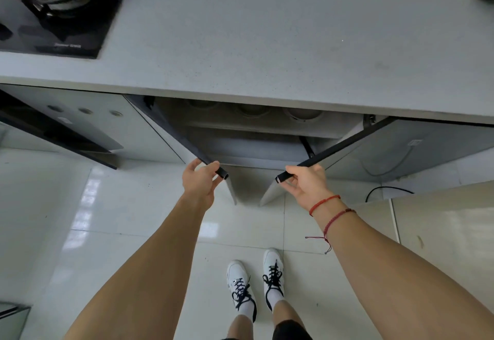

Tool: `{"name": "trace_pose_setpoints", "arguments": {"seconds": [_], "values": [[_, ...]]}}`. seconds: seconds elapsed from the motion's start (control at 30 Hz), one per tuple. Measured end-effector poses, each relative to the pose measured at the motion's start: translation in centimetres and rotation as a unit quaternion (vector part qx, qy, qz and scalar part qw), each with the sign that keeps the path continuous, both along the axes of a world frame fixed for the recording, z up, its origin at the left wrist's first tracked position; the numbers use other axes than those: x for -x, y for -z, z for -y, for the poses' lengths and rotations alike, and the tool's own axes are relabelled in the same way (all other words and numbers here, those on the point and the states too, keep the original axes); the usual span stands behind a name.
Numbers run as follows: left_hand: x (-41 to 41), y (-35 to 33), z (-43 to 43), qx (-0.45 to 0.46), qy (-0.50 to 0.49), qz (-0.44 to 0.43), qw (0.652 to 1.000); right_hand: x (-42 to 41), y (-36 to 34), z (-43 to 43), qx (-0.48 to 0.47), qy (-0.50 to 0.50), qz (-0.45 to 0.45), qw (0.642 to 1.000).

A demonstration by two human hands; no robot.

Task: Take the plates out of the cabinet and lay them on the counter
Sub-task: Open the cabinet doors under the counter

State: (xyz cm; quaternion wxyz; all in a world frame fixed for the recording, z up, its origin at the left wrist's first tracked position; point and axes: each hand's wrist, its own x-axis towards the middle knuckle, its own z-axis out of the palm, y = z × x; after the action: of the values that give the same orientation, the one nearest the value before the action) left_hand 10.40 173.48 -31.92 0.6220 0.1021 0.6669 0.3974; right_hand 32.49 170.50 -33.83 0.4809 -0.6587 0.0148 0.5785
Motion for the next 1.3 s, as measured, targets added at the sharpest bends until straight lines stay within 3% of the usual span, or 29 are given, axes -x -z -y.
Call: {"name": "trace_pose_setpoints", "arguments": {"seconds": [0.37, 0.7, 0.83, 0.93, 1.13, 1.3], "values": [[5.9, -1.7, 4.6, 0.006, 0.055, -0.198, 0.979, -3.5, -0.8, 7.9, 0.105, -0.1, 0.191, 0.971], [12.9, -2.4, 8.1, 0.024, 0.153, -0.355, 0.922, -7.8, -3.0, 13.6, 0.209, -0.216, 0.396, 0.868], [14.3, -2.7, 8.4, 0.039, 0.174, -0.388, 0.904, -8.7, -3.7, 15.3, 0.19, -0.262, 0.439, 0.838], [15.0, -3.0, 8.6, 0.059, 0.19, -0.415, 0.888, -9.4, -4.3, 16.1, 0.196, -0.326, 0.474, 0.795], [16.5, -3.2, 9.0, 0.106, 0.246, -0.48, 0.835, -10.6, -4.9, 17.1, 0.252, -0.358, 0.519, 0.734], [17.1, -2.4, 9.6, 0.117, 0.279, -0.493, 0.816, -10.7, -4.9, 17.5, 0.314, -0.367, 0.493, 0.724]]}}
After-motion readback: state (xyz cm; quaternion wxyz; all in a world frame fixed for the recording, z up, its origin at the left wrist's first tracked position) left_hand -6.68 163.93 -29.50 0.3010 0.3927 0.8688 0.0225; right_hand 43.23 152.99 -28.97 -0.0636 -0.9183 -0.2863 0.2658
